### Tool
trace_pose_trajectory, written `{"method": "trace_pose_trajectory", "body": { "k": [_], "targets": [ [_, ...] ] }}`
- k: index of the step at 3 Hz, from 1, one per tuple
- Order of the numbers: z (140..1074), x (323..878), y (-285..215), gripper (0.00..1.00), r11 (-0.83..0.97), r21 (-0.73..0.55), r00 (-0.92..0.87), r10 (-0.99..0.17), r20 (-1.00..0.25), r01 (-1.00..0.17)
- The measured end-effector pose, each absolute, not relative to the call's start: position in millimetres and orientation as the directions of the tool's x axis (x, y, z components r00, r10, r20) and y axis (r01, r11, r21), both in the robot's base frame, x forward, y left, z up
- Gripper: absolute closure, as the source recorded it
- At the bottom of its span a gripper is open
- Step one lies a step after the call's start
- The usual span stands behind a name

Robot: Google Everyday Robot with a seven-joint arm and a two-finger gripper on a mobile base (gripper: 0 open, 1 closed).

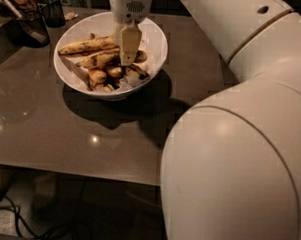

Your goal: Pick banana from white bowl

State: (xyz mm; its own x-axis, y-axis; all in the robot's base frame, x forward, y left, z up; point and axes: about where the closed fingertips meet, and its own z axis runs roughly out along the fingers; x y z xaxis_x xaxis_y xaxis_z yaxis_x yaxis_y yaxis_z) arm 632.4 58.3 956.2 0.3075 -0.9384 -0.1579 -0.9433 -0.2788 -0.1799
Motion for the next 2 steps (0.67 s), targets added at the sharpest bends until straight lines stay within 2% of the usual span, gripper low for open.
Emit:
{"method": "trace_pose_trajectory", "body": {
  "k": [2],
  "targets": [
    [946.4, 635.1, 56.6, 0.46, -0.279, -0.156, 0.302, -0.941, -0.152, -0.948]
  ]
}}
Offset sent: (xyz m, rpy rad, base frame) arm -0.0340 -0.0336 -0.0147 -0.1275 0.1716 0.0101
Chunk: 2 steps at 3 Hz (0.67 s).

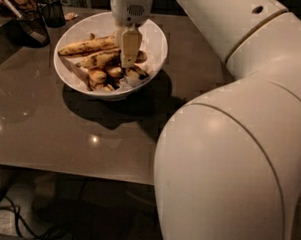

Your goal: Pick banana from white bowl

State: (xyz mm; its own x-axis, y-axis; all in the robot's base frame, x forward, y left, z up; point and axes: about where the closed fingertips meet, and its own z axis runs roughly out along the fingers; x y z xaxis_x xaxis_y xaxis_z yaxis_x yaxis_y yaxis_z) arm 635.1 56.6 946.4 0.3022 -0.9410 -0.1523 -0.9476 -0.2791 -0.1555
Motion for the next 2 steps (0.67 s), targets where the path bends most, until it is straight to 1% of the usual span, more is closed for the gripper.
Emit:
{"method": "trace_pose_trajectory", "body": {
  "k": [1, 2],
  "targets": [
    [941.5, 632.2, 53.9, 0.44, -0.277, -0.138, 0.297, -0.942, -0.155, -0.951],
    [943.6, 631.1, 53.1, 0.45, -0.276, -0.132, 0.295, -0.943, -0.156, -0.952]
  ]
}}
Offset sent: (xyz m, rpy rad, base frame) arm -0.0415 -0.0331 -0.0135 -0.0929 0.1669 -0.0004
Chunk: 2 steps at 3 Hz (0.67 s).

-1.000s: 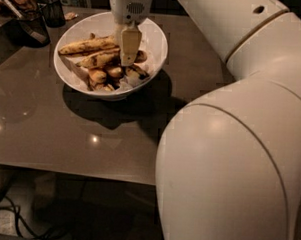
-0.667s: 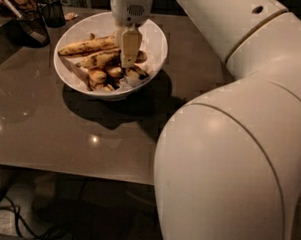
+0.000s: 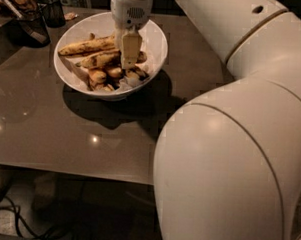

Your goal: Pick banana from white bowl

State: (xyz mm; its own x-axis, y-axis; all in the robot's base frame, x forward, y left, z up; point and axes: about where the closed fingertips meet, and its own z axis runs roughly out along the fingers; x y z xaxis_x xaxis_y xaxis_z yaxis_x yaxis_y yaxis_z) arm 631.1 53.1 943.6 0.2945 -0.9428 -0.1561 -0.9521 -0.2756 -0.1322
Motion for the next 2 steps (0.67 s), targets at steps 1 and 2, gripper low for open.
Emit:
{"method": "trace_pose_trajectory", "body": {
  "k": [1, 2],
  "targets": [
    [943.3, 630.7, 52.9, 0.63, -0.275, -0.133, 0.294, -0.943, -0.155, -0.952],
    [941.1, 630.8, 52.9, 0.86, -0.275, -0.133, 0.294, -0.943, -0.156, -0.952]
  ]
}}
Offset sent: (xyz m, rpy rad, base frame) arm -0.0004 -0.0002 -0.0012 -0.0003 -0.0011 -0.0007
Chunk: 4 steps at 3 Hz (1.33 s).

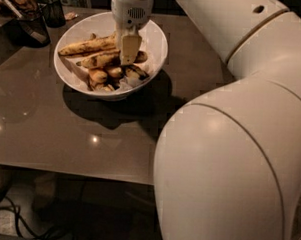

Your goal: Pick banana from white bowl

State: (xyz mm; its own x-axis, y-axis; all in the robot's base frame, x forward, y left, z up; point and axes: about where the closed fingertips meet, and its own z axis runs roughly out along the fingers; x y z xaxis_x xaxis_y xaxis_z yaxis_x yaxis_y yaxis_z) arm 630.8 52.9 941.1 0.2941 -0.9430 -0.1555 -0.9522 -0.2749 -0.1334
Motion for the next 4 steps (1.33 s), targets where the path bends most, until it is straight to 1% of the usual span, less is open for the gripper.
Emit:
{"method": "trace_pose_trajectory", "body": {
  "k": [1, 2, 3, 4],
  "targets": [
    [941, 631, 53, 1.0, -0.275, -0.133, 0.294, -0.943, -0.156, -0.952],
    [943, 638, 59, 1.0, -0.265, -0.174, 0.293, -0.942, -0.166, -0.949],
    [958, 624, 51, 1.0, -0.218, -0.226, 0.257, -0.953, -0.162, -0.949],
    [982, 595, 43, 1.0, -0.198, -0.281, 0.248, -0.956, -0.155, -0.939]
  ]
}}
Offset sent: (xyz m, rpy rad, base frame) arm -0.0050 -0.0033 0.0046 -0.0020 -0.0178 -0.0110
